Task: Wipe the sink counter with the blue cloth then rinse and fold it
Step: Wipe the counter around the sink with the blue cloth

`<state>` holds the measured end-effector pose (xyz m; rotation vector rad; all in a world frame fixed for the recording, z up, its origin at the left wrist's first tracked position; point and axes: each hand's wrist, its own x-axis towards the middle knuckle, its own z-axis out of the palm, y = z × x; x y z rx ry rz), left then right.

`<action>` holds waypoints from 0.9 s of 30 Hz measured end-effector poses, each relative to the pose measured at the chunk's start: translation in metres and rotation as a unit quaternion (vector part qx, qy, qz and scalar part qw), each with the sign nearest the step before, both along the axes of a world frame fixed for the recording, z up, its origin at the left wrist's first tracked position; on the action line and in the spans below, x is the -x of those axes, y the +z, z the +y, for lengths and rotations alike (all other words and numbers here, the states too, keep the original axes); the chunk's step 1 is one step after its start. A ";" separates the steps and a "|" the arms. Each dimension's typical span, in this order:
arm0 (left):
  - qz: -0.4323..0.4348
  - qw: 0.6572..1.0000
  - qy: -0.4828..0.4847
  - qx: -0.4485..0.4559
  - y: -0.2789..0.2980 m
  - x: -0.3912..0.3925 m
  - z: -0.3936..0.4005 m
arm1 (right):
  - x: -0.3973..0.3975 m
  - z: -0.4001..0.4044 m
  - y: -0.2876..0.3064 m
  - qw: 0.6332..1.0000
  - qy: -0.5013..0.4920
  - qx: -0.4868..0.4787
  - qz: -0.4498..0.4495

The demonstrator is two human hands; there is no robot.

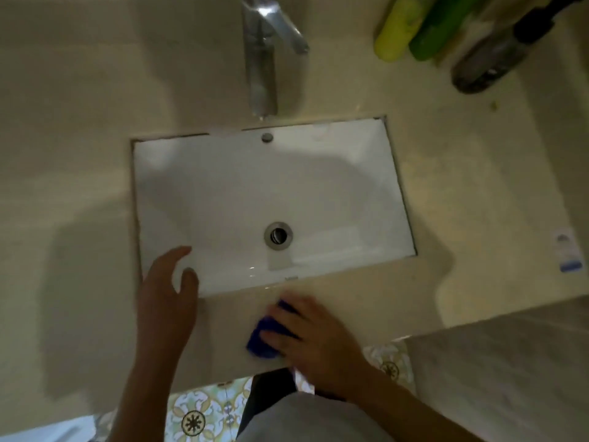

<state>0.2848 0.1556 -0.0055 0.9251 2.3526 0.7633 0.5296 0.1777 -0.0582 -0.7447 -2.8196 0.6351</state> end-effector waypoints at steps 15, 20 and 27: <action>-0.010 0.967 -0.212 0.141 -0.013 -0.090 0.028 | -0.039 -0.002 -0.013 0.980 -0.197 -0.036 0.003; -0.013 0.967 -0.197 0.161 -0.012 -0.095 0.036 | -0.175 0.063 -0.019 0.882 -0.467 -0.053 -0.023; -0.060 0.959 -0.191 0.203 -0.006 -0.122 0.059 | -0.147 0.127 -0.006 0.785 -0.615 -0.057 -0.057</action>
